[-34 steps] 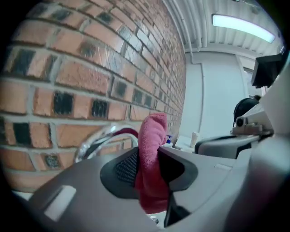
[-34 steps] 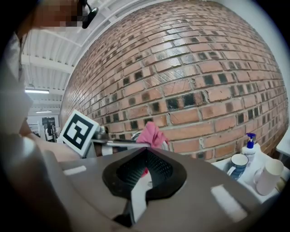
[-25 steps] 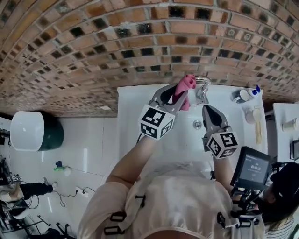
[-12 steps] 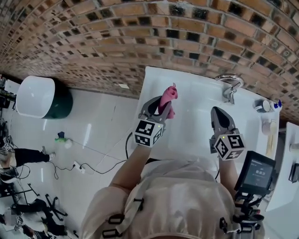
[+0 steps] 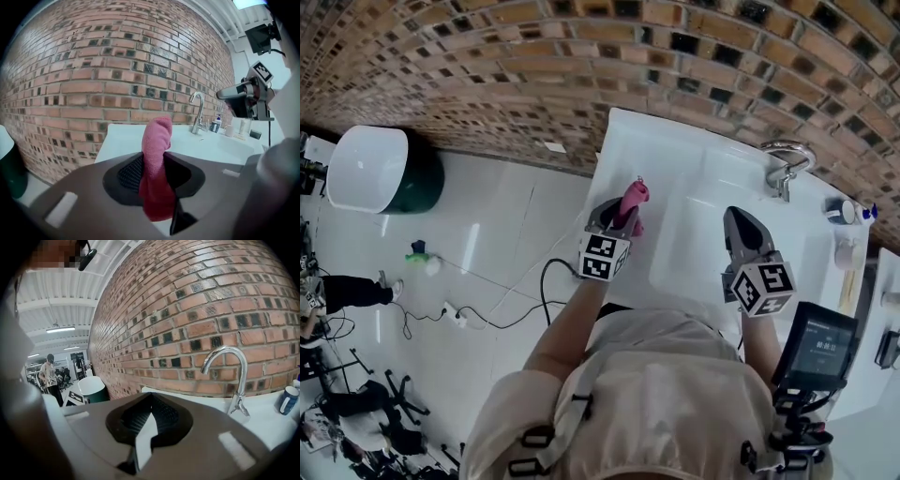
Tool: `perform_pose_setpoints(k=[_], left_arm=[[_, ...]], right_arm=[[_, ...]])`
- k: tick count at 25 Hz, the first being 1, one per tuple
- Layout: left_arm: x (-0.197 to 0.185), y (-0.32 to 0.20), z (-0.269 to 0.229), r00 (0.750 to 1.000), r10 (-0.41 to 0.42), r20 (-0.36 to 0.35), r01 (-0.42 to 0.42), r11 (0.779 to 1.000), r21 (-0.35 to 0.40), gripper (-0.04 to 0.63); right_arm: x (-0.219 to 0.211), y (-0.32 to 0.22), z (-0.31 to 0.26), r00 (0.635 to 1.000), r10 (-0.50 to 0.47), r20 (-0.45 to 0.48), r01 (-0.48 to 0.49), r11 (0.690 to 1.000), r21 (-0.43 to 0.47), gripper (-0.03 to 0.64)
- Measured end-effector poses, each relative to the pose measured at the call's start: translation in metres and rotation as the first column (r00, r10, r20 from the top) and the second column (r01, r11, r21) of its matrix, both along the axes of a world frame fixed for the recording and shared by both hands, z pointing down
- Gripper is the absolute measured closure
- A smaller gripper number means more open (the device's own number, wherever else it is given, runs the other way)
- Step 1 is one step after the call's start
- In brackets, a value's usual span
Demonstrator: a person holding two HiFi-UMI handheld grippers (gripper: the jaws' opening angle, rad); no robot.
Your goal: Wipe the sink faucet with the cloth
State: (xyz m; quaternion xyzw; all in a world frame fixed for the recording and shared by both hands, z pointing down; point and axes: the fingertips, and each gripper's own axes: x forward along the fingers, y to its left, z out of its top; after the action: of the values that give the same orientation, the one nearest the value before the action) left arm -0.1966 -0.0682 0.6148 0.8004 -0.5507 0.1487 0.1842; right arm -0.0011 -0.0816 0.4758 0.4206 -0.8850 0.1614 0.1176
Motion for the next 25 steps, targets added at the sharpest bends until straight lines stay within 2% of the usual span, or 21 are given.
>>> perform_pose_setpoints(k=[6,9,13,17,20,23,25], left_arm=[[0.000,-0.001,0.035,0.999,0.029,0.023,-0.028,0.997,-0.072,0.469],[0.005,-0.001,0.046,0.997,0.069,0.038,-0.066,0.994,-0.088,0.463],[0.008,-0.001,0.041,0.995,0.094,0.043,-0.090,0.992,-0.089,0.377],[0.000,-0.011,0.001,0.998,0.056,0.042,-0.057,0.998,0.002,0.339],[-0.005,-0.028,-0.048,1.000,0.017,0.003,-0.018,0.994,0.104,0.337],[0.002,-0.047,-0.106,0.999,0.015,-0.051,-0.004,0.976,0.216,0.337],[0.014,-0.053,-0.147,0.994,0.043,-0.101,-0.012,0.957,0.291,0.339]], right_arm=[[-0.010,0.003,-0.002,1.000,-0.008,-0.022,0.008,1.000,0.011,0.632],[-0.004,0.002,-0.002,1.000,0.010,-0.030,-0.009,1.000,0.010,0.632],[0.003,0.000,-0.001,0.999,0.036,-0.026,-0.036,0.999,0.005,0.632],[0.008,-0.004,-0.003,0.999,0.047,-0.012,-0.047,0.999,0.010,0.632],[0.010,-0.006,-0.007,0.999,0.050,0.002,-0.050,0.999,0.021,0.632],[0.011,-0.010,-0.016,0.999,0.051,0.012,-0.051,0.998,0.048,0.632],[0.011,-0.013,-0.025,0.999,0.046,0.017,-0.047,0.996,0.071,0.632]])
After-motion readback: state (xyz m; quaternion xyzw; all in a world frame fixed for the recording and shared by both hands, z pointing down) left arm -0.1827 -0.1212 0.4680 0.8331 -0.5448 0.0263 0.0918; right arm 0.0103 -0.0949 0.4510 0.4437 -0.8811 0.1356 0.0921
